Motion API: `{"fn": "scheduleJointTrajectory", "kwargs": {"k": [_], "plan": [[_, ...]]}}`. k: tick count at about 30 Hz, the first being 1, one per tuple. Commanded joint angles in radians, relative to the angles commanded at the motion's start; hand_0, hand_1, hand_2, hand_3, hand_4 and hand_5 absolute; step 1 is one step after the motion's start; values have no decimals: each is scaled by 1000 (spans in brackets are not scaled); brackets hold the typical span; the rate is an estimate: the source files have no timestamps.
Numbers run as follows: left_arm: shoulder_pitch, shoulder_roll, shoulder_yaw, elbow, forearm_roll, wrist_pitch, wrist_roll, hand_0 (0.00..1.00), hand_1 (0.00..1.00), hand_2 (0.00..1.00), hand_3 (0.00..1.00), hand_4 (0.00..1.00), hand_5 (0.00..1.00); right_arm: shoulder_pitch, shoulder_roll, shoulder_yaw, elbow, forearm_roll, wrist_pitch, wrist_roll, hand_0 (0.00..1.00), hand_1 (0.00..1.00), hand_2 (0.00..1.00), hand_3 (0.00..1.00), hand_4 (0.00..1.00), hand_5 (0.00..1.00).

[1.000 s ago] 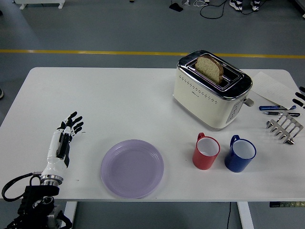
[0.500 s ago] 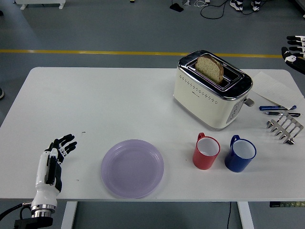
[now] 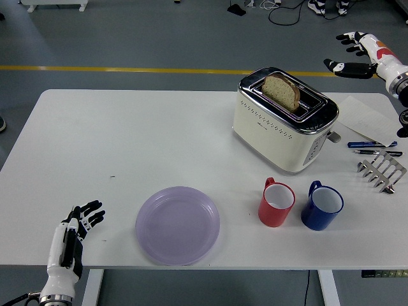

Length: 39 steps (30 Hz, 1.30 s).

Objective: Push plate across desktop,pick up the break from the machine,place the break in the plate

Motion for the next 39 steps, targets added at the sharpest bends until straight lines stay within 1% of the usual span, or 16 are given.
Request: {"fn": "scheduleJointTrajectory", "kwargs": {"k": [3, 8, 9, 10, 13, 14, 15, 16, 21, 22, 24, 27, 28, 33, 34, 39], "plan": [[8, 1, 5, 0, -10, 9, -10, 678, 681, 716, 657, 424, 998, 29, 24, -21, -30, 8, 11, -10, 860, 837, 877, 888, 784, 480], [21, 2, 12, 3, -44, 34, -35, 678, 679, 717, 655, 417, 987, 101, 85, -79, -91, 12, 37, -33, 856, 836, 874, 892, 792, 492], [21, 2, 13, 3, -47, 35, -36, 678, 679, 717, 655, 417, 987, 106, 91, -83, -95, 15, 39, -35, 856, 836, 874, 892, 792, 492], [18, 1, 14, 3, -45, 36, -39, 676, 680, 716, 656, 421, 981, 121, 107, -94, -113, 19, 44, -39, 838, 815, 841, 866, 796, 506], [15, 0, 14, 3, -41, 36, -38, 676, 680, 716, 656, 421, 981, 155, 142, -128, -162, 24, 51, -48, 838, 815, 841, 866, 796, 506], [15, 0, 14, 3, -41, 36, -38, 676, 680, 716, 656, 421, 981, 158, 145, -130, -167, 24, 51, -49, 838, 815, 841, 866, 796, 506], [15, 0, 14, 3, -43, 36, -38, 678, 678, 715, 658, 420, 979, 170, 160, -148, -186, 27, 55, -51, 806, 785, 804, 835, 796, 507], [16, 0, 13, 3, -44, 37, -39, 678, 678, 715, 658, 420, 979, 181, 177, -167, -206, 32, 62, -54, 806, 785, 804, 835, 796, 507], [17, -1, 13, 4, -49, 36, -41, 678, 678, 715, 658, 420, 979, 207, 218, -216, -258, 30, 80, -65, 806, 785, 804, 835, 796, 507], [17, -1, 13, 4, -50, 36, -41, 677, 678, 718, 658, 418, 973, 211, 224, -224, -267, 31, 82, -67, 758, 747, 760, 809, 793, 514], [16, -1, 14, 6, -56, 36, -42, 677, 678, 718, 658, 418, 973, 222, 240, -254, -298, 31, 91, -76, 758, 747, 760, 809, 793, 514], [15, -2, 14, 7, -59, 35, -43, 677, 678, 718, 658, 418, 973, 224, 250, -273, -321, 26, 93, -86, 758, 747, 760, 809, 793, 514], [14, -2, 14, 6, -60, 35, -45, 677, 679, 719, 660, 419, 968, 223, 255, -282, -331, 23, 87, -94, 724, 720, 719, 787, 786, 509], [10, -4, 10, 5, -59, 34, -48, 677, 679, 719, 660, 419, 968, 223, 261, -304, -363, 21, 72, -103, 724, 720, 719, 787, 786, 509], [10, -5, 8, 4, -59, 33, -51, 678, 684, 725, 665, 420, 957, 222, 262, -310, -370, 20, 64, -103, 668, 686, 677, 758, 772, 489], [9, -8, 4, 4, -64, 33, -65, 678, 684, 725, 665, 420, 957, 221, 269, -328, -378, 36, 52, -104, 668, 686, 677, 758, 772, 489]]}}
